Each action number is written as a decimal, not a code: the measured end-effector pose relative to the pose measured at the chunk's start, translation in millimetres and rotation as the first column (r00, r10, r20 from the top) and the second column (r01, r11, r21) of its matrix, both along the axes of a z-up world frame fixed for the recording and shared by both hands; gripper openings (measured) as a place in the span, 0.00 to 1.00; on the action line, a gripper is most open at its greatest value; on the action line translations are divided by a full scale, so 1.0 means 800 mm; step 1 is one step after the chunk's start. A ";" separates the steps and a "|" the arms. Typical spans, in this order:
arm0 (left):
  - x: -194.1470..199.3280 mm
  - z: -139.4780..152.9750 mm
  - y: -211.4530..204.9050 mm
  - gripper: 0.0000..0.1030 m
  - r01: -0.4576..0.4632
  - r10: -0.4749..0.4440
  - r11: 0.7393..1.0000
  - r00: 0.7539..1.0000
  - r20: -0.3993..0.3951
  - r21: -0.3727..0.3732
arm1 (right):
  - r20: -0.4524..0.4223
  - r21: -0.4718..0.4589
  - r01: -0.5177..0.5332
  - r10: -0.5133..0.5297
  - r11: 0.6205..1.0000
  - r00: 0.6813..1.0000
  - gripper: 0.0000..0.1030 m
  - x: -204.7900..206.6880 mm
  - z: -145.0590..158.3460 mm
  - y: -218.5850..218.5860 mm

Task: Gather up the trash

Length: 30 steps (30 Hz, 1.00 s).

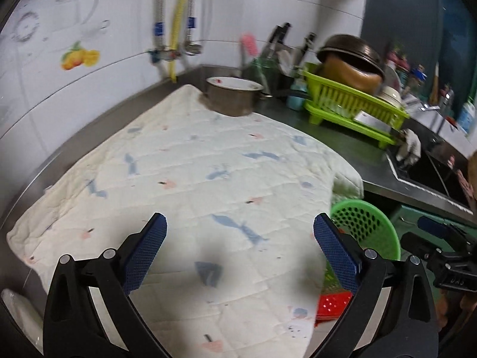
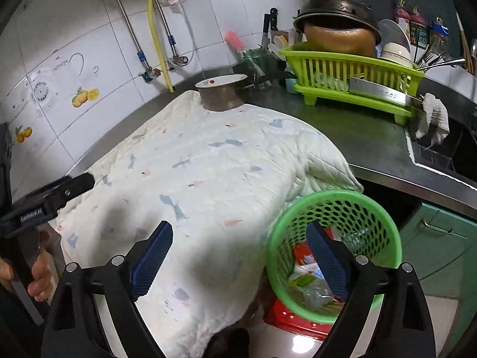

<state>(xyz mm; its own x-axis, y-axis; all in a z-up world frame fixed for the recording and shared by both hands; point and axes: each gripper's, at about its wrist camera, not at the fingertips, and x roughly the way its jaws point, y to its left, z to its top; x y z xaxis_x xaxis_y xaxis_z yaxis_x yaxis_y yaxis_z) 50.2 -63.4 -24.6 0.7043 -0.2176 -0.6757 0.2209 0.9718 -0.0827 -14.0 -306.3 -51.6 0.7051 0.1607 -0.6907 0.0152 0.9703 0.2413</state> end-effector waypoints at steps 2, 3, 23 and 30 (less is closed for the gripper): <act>-0.002 0.004 0.011 0.95 -0.020 0.020 1.000 1.000 0.009 0.001 | 0.008 -0.005 -0.010 0.010 1.000 1.000 0.86 0.005 0.005 0.009; -0.004 0.007 0.016 0.95 -0.031 0.031 1.000 0.999 0.016 0.004 | 0.013 -0.009 -0.017 0.017 1.000 1.000 0.86 0.007 0.008 0.013; -0.026 -0.002 0.046 0.95 -0.067 0.067 0.998 0.998 0.008 0.007 | 0.030 -0.041 -0.041 0.042 0.998 0.999 0.88 0.009 0.020 0.045; -0.034 -0.001 0.049 0.95 -0.061 0.061 0.998 0.998 0.008 0.013 | 0.041 -0.049 -0.042 0.044 0.998 0.998 0.88 0.003 0.025 0.048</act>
